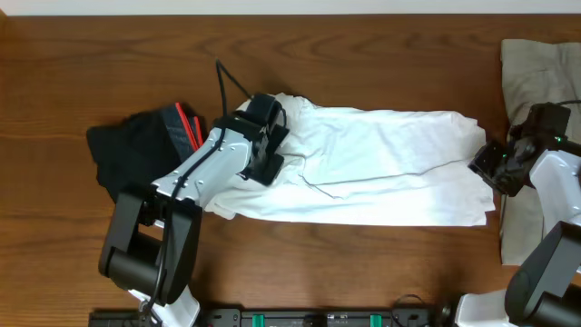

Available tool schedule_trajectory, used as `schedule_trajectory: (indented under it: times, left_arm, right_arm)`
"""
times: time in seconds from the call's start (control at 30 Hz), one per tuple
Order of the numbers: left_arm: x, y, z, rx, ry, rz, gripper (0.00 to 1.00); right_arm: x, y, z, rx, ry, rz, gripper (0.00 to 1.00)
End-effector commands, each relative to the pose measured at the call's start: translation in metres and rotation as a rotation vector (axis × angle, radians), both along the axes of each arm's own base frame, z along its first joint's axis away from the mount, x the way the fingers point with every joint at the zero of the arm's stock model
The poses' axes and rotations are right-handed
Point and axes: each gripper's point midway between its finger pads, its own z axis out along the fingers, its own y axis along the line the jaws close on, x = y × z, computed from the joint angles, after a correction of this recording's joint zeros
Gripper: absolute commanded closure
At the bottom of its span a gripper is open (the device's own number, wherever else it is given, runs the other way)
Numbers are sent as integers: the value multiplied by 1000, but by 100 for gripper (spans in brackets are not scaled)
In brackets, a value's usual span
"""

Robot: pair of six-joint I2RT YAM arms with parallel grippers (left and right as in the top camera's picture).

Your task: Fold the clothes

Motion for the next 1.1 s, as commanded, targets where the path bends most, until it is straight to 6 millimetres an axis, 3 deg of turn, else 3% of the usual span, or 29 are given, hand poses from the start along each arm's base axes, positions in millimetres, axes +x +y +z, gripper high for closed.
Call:
schedule_trajectory:
  times: [0.0,0.2,0.5,0.9,1.07]
  left_arm:
    - [2,1,2,5,-20,-20,94]
    - [-20,10,-1,34,81,76,94]
    - [-19,9,-28,8,32,93,94]
    - [29,-8,-17,-72,-169,109,94]
    - [62,-6,-4,-59,-323,136,94]
  right_arm:
    - [5,1,4,-7,-7,11,59]
    - [1,-2,2,-30,14,5,58]
    - [1,-3,2,-30,12,4,58]
    - [1,-3,2,-30,13,4,58]
    - [1,-3,2,-31,13,4,58]
